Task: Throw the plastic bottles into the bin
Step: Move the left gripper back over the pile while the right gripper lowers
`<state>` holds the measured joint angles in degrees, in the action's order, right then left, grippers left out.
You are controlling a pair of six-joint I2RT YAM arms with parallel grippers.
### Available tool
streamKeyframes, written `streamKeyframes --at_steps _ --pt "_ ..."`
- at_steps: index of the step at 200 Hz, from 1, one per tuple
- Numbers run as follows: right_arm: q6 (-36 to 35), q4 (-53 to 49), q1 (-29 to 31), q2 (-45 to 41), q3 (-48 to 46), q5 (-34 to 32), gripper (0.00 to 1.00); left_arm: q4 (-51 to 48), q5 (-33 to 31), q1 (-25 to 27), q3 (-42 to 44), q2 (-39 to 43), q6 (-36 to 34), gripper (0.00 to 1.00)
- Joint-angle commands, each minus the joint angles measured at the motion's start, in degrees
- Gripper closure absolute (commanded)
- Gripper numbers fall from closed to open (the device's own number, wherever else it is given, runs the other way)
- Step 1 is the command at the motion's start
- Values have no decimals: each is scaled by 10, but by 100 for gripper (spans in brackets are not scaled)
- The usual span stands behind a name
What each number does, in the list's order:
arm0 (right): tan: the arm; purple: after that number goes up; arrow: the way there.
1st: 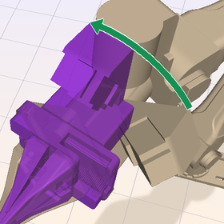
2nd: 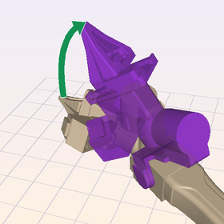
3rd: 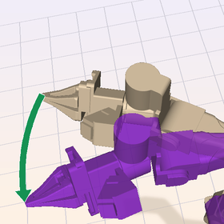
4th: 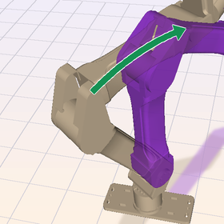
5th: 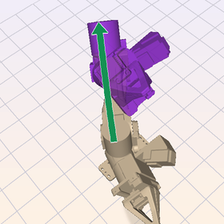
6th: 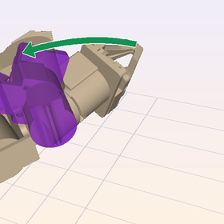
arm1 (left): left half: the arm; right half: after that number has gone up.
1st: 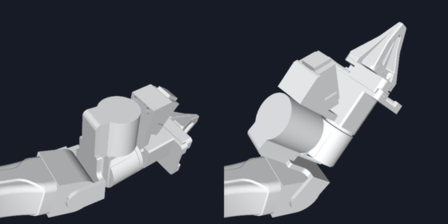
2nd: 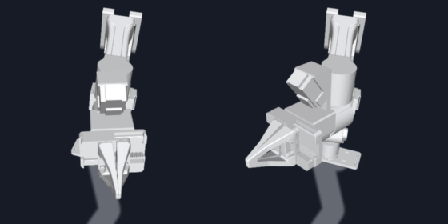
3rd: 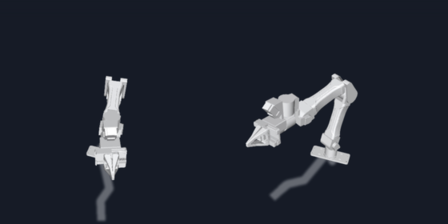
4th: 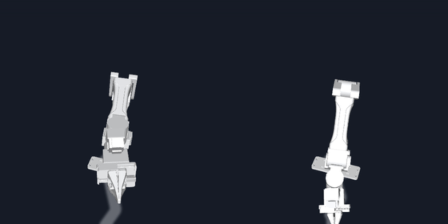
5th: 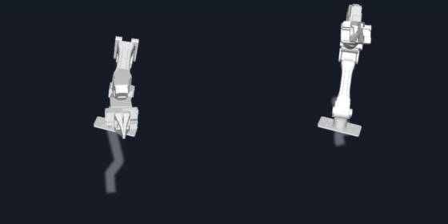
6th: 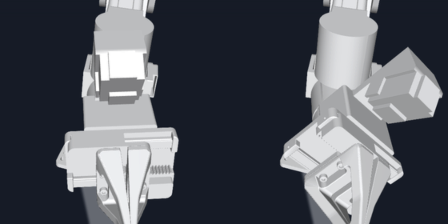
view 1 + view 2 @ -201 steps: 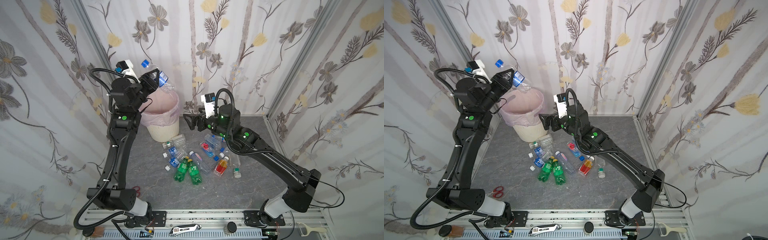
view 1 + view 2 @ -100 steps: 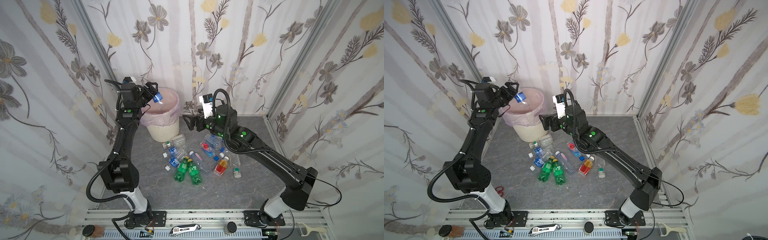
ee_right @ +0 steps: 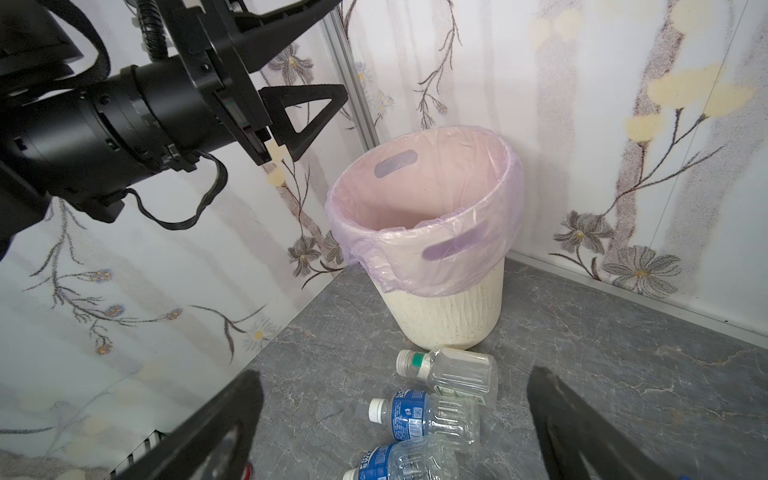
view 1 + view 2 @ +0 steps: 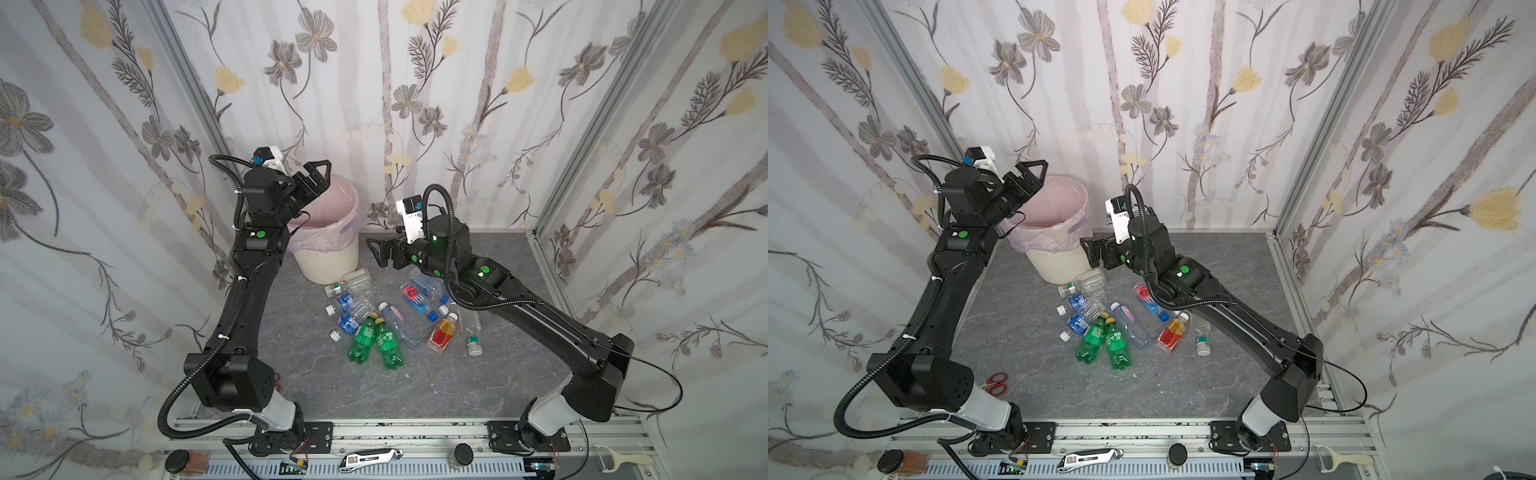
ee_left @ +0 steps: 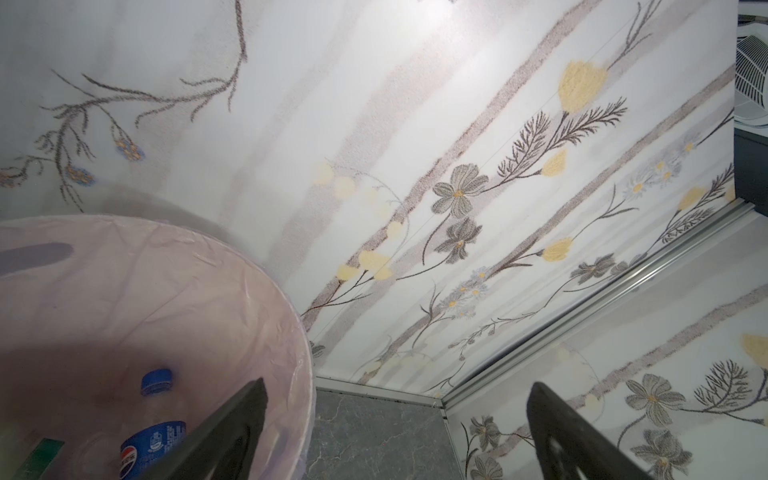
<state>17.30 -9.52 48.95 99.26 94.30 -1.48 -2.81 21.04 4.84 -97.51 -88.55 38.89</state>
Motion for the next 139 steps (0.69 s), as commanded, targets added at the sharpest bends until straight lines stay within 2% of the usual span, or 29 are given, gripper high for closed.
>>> streamKeyframes --at_steps 1,77,94,98,139 --pt "4 19 0 -13 -11 -14 0 17 -18 30 13 13 -27 0" --pt "14 27 -14 -75 -109 -72 0 18 -73 133 87 51 -73 0" --pt "24 35 -14 -113 -147 -75 0 18 -77 147 112 62 -70 0" --pt "27 37 -34 -118 -156 -75 0 18 -79 152 120 64 -70 0" --pt "57 38 -65 -172 -255 -86 0 18 -105 206 199 88 -85 0"
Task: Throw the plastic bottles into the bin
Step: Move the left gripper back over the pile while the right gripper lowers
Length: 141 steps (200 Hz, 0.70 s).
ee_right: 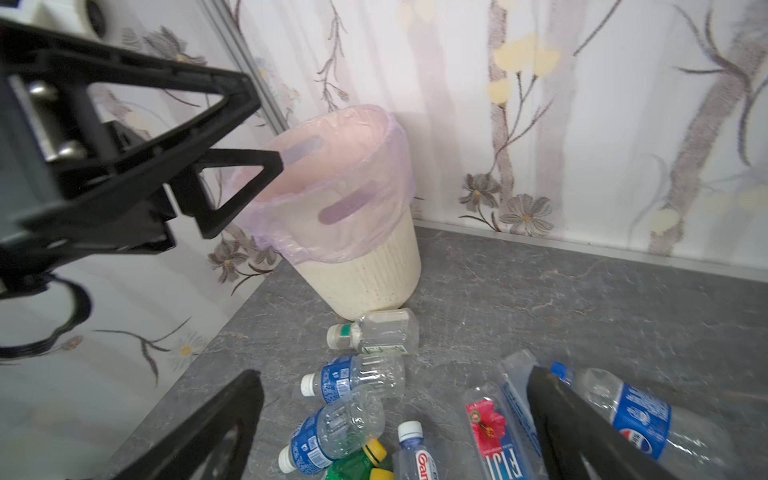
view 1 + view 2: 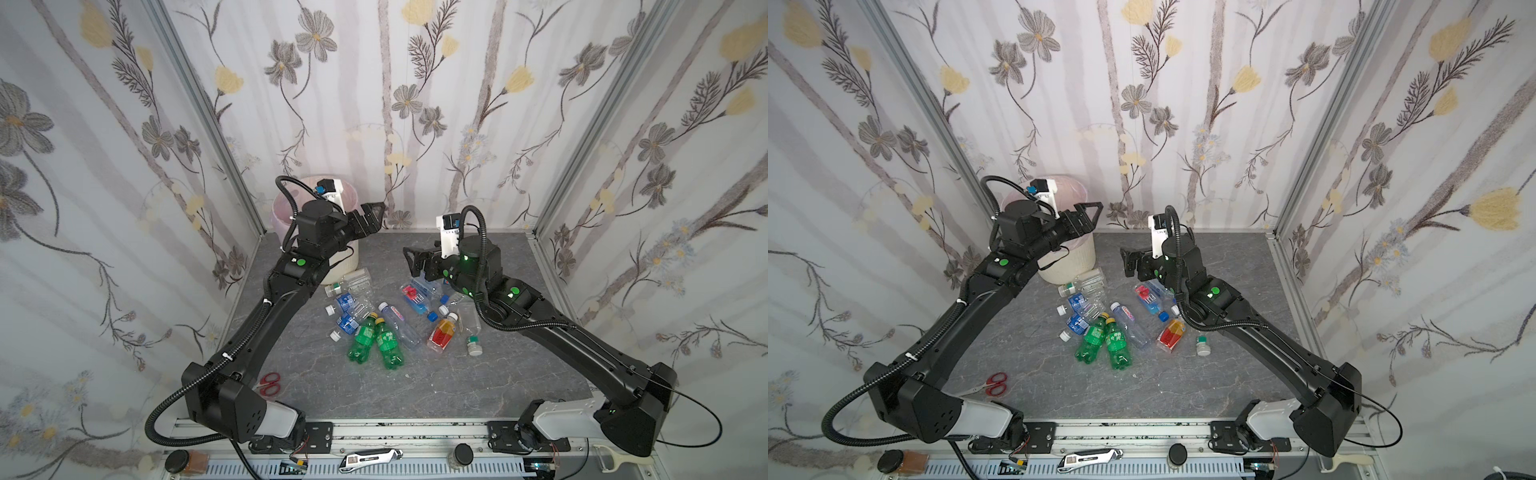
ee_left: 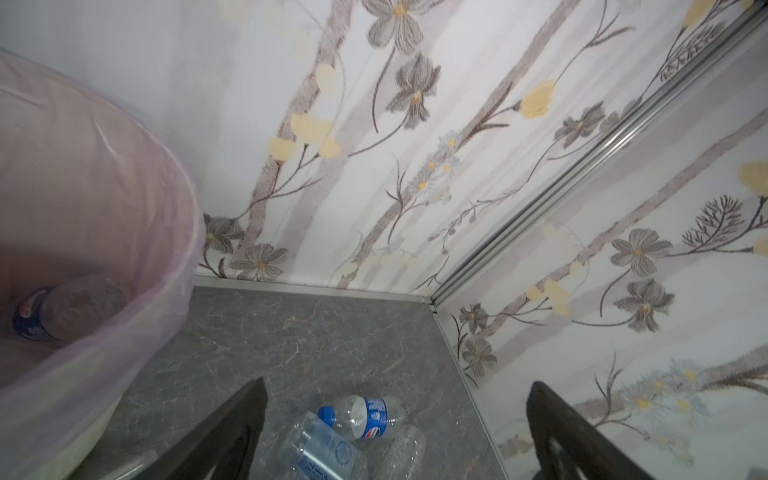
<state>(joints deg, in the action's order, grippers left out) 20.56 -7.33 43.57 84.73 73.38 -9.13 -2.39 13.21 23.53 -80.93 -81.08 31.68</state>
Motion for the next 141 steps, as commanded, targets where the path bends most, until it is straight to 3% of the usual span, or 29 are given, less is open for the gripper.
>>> streamKeyframes --at_steps 1,90,141 --pt "26 16 -12 -28 -46 -10 0 14 -27 20 35 14 -13 0" --pt "101 -65 -94 -104 -225 -50 0 22 -64 121 125 -1 -11 0" --pt "130 -87 -145 -108 -297 -18 0 41 -60 161 136 -31 4 0"
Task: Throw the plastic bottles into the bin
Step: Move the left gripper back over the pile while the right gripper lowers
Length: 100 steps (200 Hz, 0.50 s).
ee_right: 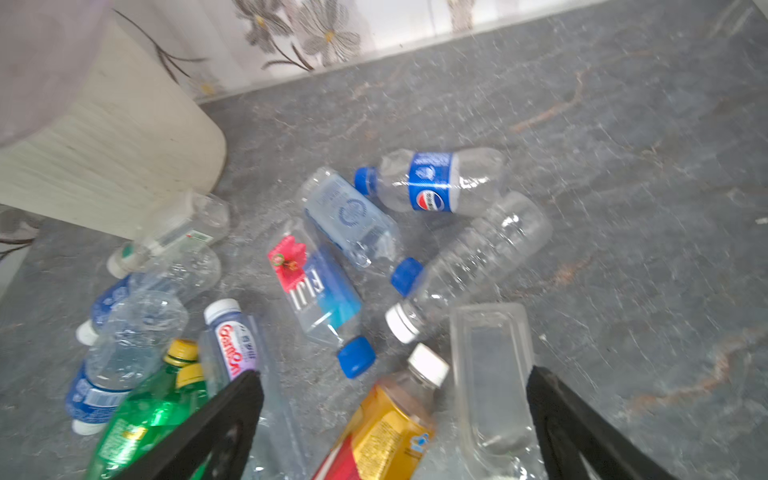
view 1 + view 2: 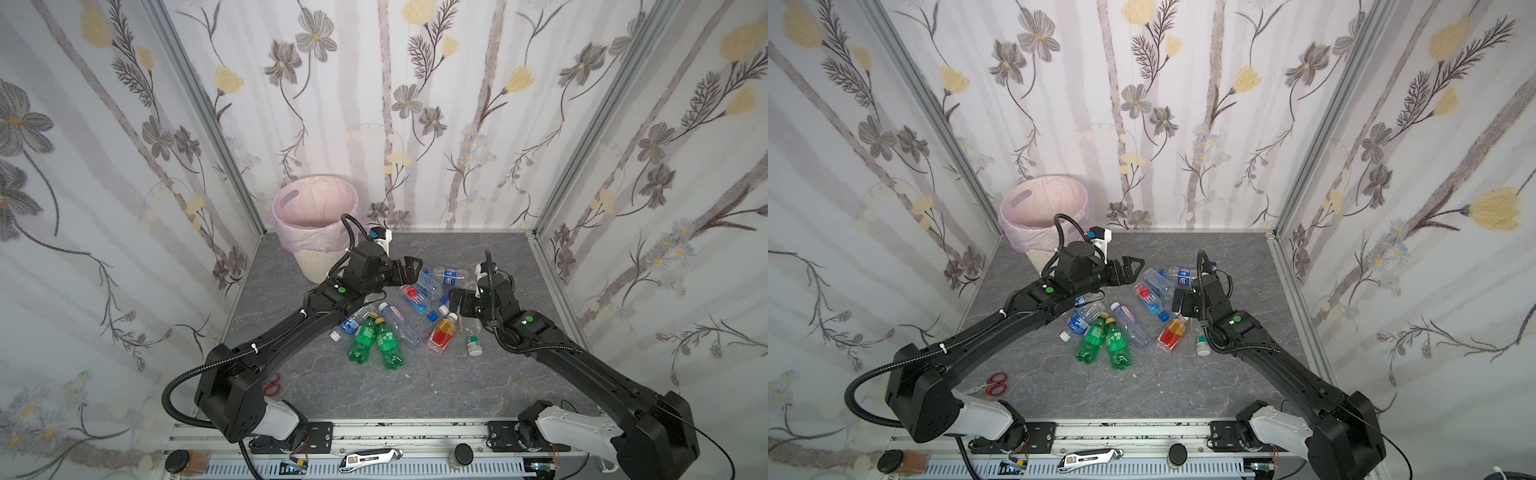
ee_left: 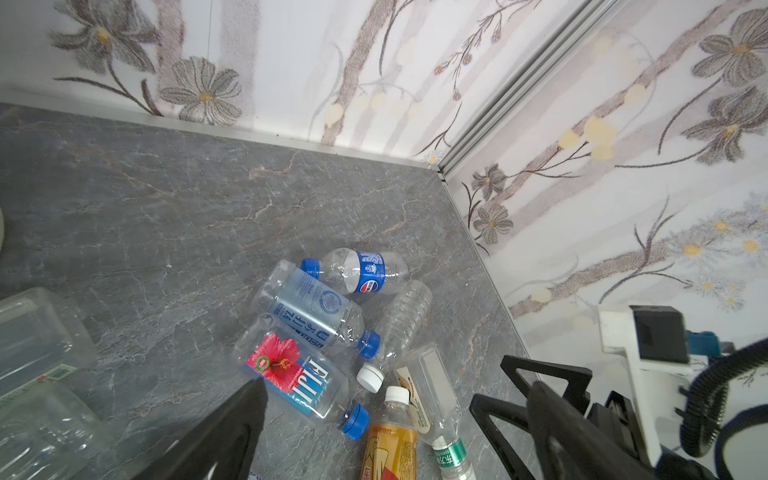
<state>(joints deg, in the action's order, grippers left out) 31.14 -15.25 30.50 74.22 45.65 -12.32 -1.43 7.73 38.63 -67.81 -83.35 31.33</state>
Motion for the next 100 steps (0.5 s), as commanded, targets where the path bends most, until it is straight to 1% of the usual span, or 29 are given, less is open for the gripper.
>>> streamKeyframes --at_steps 1,6,24,66,100 --pt "24 -7 -15 -3 -20 15 0 32 -5 10 5 -8 8 0" --pt "25 -9 -20 -3 -40 17 0 34 -4 13 7 -10 9 0" --pt "31 -9 -35 1 -64 22 1 44 0 20 14 -17 16 0" --pt "32 5 -58 42 -88 36 3 62 6 30 30 -24 32 0" --pt "38 34 -72 88 -92 65 10 69 12 33 31 -32 41 0"
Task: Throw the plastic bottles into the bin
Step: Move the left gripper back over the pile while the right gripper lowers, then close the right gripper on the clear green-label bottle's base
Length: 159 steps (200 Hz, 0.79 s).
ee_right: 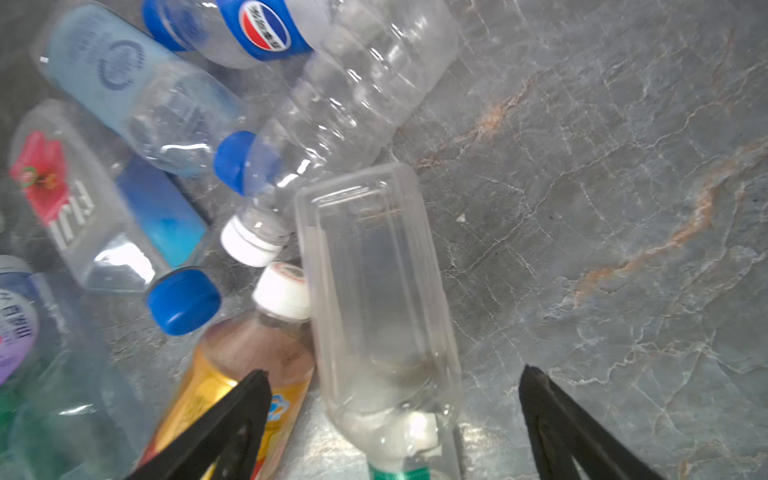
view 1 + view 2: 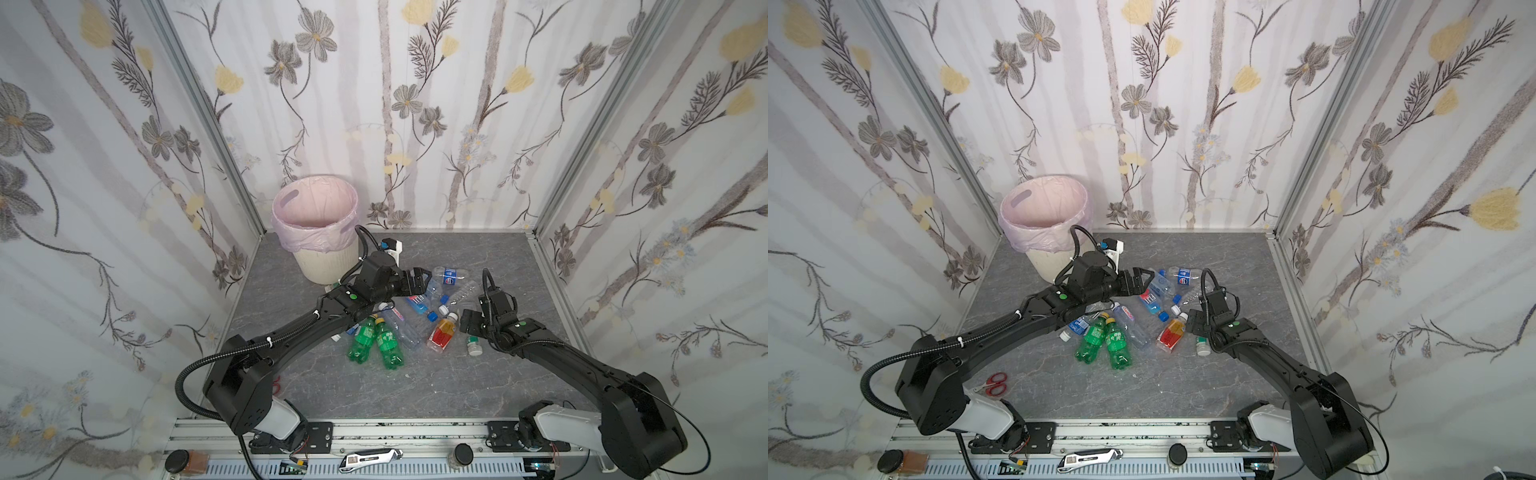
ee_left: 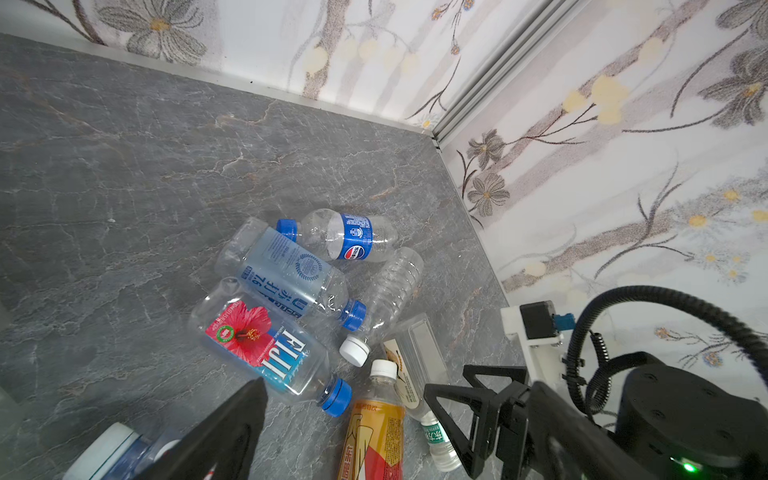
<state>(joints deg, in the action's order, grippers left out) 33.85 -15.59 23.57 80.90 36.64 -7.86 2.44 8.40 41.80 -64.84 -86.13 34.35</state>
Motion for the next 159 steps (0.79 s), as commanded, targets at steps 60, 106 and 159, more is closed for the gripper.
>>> streamKeyframes --at_steps 60,106,159 --pt "14 70 -3 53 -6 38 18 34 6 2 5 -10 13 0" --pt "13 72 -9 65 -5 22 30 35 6 2 4 -13 20 0" --pt "11 70 -31 52 -11 16 37 35 15 3 0 -21 32 0"
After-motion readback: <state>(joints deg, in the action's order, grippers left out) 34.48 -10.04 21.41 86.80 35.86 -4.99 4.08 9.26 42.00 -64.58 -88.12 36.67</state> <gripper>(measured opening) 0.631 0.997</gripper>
